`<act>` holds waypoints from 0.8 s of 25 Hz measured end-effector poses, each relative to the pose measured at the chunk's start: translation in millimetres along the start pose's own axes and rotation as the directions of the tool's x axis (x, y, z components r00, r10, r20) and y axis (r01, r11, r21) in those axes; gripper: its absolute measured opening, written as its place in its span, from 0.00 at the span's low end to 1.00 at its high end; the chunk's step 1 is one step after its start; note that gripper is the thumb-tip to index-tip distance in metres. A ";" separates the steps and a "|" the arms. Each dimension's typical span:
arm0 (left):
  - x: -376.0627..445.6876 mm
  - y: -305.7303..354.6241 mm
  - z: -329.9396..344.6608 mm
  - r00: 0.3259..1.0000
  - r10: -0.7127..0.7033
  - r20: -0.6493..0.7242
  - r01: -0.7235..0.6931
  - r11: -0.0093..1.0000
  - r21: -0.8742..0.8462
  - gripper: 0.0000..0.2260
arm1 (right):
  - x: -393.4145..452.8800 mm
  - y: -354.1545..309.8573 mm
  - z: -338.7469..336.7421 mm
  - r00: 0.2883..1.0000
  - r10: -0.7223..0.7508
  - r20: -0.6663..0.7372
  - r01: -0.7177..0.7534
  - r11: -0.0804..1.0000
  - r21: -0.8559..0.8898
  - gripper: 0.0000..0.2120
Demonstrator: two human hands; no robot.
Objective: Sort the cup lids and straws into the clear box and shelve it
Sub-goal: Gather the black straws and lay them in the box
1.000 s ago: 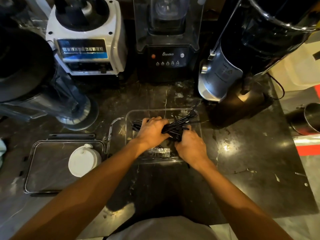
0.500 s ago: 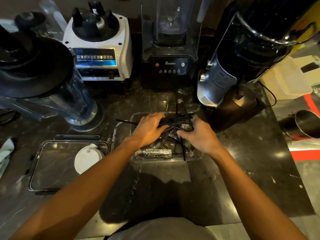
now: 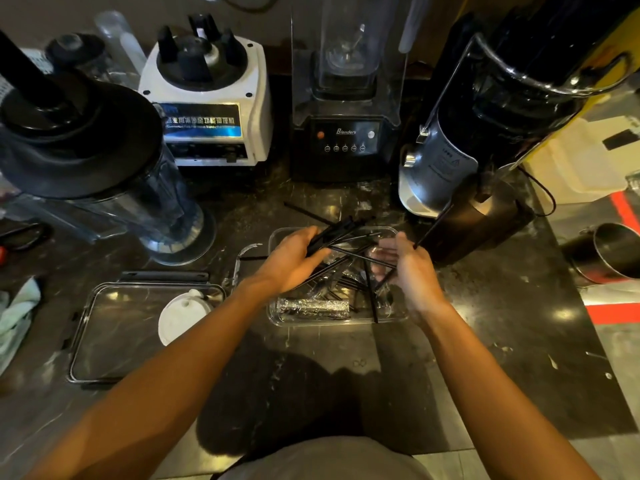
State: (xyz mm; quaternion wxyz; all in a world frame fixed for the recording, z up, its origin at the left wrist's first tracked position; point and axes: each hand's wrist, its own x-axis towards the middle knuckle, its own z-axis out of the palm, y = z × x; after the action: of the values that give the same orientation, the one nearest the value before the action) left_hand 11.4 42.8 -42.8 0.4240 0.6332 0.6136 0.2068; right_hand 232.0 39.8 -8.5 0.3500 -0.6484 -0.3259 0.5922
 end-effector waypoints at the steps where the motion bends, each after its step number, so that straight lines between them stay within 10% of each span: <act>1: 1.2 -0.3 -0.2 1.000 -0.015 0.008 0.015 1.000 0.001 0.13 | -0.2 1.0 -0.1 1.000 0.026 0.003 -0.027 0.999 0.020 0.17; 15: -1.4 -0.3 2.4 0.981 0.192 -0.009 -0.179 0.930 0.322 0.10 | 9.2 -13.6 -6.2 0.899 -0.076 0.430 0.301 0.822 -0.484 0.11; 20: -3.8 2.9 3.2 0.998 0.010 0.068 -0.016 0.997 0.079 0.09 | 11.5 -25.0 -21.1 0.939 -0.199 0.280 0.261 0.944 -0.204 0.13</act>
State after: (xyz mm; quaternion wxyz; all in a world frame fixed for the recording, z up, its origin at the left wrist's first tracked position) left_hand 15.0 38.6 -41.4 0.4178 0.6602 0.6024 0.1633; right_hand 253.8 61.6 7.4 0.2922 -0.5608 -0.5110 0.5822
